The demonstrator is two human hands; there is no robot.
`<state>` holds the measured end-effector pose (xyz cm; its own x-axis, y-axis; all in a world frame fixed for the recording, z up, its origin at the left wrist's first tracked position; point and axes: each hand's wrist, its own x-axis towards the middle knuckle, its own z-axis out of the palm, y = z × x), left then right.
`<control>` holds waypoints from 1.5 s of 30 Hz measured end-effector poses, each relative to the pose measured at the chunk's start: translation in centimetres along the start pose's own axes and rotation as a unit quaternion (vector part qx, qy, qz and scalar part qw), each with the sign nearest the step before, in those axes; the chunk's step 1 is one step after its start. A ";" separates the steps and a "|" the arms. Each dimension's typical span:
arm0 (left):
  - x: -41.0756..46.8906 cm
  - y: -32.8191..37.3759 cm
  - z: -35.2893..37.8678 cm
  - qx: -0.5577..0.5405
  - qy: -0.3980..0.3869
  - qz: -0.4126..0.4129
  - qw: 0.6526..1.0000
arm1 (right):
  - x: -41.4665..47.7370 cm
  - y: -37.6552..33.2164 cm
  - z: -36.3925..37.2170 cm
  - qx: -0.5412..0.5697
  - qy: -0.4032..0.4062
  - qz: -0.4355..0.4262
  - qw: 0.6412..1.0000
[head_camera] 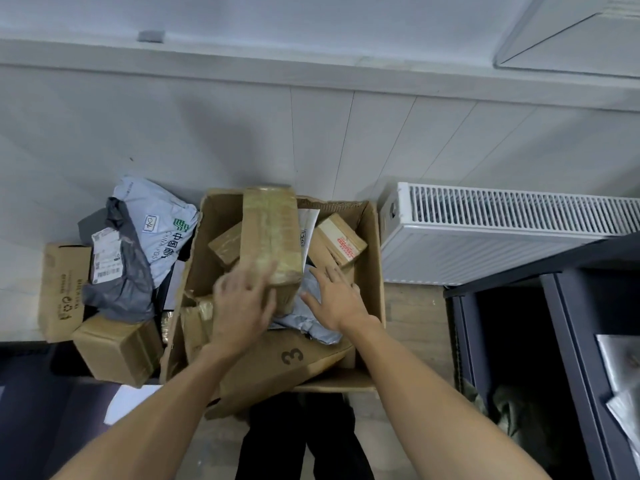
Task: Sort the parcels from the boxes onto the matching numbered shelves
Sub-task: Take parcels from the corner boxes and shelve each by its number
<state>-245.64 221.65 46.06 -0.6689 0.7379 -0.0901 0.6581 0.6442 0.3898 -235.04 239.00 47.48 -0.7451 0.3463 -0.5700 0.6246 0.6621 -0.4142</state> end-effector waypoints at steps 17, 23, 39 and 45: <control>0.7 0.7 4.4 -0.042 -0.182 0.112 0.976 | 2.6 0.9 0.1 0.187 0.072 0.170 0.965; 1.2 -2.0 4.5 -0.197 -0.169 -0.253 0.932 | 2.6 0.9 1.1 0.299 0.088 0.192 0.931; -0.6 0.0 3.4 0.037 -0.005 0.218 0.975 | 3.2 -1.2 1.1 0.287 -0.036 0.245 0.925; 0.1 -0.1 3.1 0.009 -0.023 0.136 0.990 | 2.3 1.2 0.8 0.299 0.181 0.273 0.896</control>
<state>-244.73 222.27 43.15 -0.4491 0.8931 -0.0265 0.8184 0.4231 0.3889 -235.76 240.03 45.10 -0.2498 0.7744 -0.5813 0.8526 -0.1086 -0.5111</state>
